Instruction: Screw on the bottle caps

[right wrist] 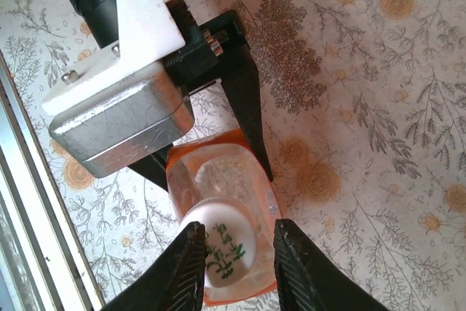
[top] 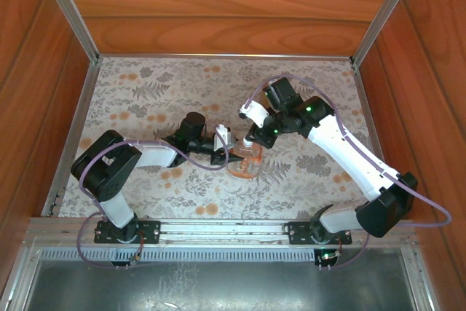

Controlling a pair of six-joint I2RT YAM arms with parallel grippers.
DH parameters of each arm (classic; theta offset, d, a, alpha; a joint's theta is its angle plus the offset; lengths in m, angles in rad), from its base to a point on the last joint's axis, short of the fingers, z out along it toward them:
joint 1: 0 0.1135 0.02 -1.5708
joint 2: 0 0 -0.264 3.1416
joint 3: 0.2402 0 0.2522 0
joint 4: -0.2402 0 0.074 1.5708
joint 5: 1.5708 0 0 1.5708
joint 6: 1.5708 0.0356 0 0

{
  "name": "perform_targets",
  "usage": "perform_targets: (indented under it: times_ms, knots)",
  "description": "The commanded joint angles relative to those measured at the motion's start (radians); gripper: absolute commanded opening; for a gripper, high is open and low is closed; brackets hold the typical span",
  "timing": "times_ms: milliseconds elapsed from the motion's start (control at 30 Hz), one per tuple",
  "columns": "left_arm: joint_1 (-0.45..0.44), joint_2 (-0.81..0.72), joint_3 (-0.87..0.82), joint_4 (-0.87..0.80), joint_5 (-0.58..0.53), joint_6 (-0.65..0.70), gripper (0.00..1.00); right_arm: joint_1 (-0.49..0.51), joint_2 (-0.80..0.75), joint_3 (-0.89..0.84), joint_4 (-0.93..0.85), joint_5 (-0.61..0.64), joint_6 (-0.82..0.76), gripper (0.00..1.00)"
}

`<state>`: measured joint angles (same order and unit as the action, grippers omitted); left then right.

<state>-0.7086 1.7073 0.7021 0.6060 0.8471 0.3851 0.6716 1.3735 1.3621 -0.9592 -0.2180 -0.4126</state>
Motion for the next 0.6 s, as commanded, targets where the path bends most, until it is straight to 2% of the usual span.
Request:
perform_targets:
  times_ms: [0, 400, 567]
  knots:
    - [0.001, 0.061, -0.032, -0.206, -0.007, -0.025, 0.52, -0.001, 0.004, -0.012, -0.036, -0.032, -0.017, 0.33]
    - [0.002, 0.060, -0.033, -0.208, -0.006, -0.023, 0.52, -0.003, -0.012, -0.012, 0.002, -0.012, 0.009, 0.36]
    - [0.002, 0.057, -0.035, -0.207, -0.008, -0.017, 0.52, -0.003, -0.052, -0.026, 0.073, -0.033, 0.049, 0.48]
